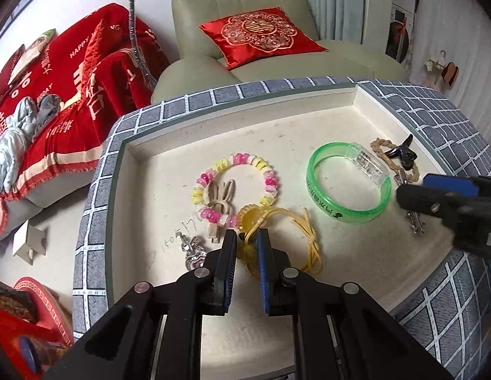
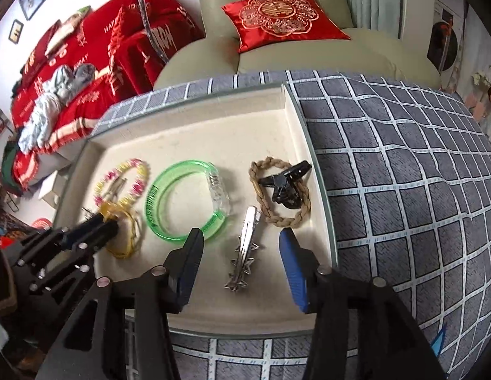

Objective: Organize jewelry
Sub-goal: 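Open the right tool to drop the hair clip while the left tool releases the cord bracelet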

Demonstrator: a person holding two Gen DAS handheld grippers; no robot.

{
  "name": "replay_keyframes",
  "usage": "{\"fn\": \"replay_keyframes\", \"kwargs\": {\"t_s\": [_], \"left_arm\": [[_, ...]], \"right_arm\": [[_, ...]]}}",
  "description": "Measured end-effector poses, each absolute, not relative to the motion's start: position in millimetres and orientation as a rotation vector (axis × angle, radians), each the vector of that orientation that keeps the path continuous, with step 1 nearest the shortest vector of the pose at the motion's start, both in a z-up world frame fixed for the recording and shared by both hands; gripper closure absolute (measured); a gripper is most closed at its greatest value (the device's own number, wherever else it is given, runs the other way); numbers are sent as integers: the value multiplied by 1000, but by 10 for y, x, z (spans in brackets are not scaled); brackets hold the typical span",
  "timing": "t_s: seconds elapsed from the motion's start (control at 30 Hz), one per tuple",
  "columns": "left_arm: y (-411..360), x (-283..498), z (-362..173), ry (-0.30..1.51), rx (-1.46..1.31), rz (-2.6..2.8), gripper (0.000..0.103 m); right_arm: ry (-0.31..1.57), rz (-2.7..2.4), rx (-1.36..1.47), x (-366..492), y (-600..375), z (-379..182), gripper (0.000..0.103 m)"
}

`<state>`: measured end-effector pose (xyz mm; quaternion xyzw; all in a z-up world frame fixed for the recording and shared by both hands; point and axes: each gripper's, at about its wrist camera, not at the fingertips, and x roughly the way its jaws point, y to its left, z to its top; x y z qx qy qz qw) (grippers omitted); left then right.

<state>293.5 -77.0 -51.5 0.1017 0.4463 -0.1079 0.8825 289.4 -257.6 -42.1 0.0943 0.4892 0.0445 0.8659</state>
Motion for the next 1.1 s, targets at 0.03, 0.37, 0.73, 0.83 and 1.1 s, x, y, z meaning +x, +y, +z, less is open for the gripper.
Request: {"fn": "replay_keyframes", "kwargs": {"t_s": [0.03,0.37,0.73,0.83,1.1], "left_arm": [[-763,2934,-514,930,209,-221,73],[-755,2909,-438,890,208,-203,73],[-703,2867,-325,886,184,-208,73],[-668,2866,-284,877,175,-188,0],[-648,2760,-124,807,186,-166,0]], "right_arm": [[1015,97,216,2878,-2592,-389,48],[954,91,315,2637,-2736,-176,41],[942,86,312,2464,-2738,-99,38],[943,86,306,2435,-2722,-90,38],[931,87,293,2379,-2704,-35,36]]}}
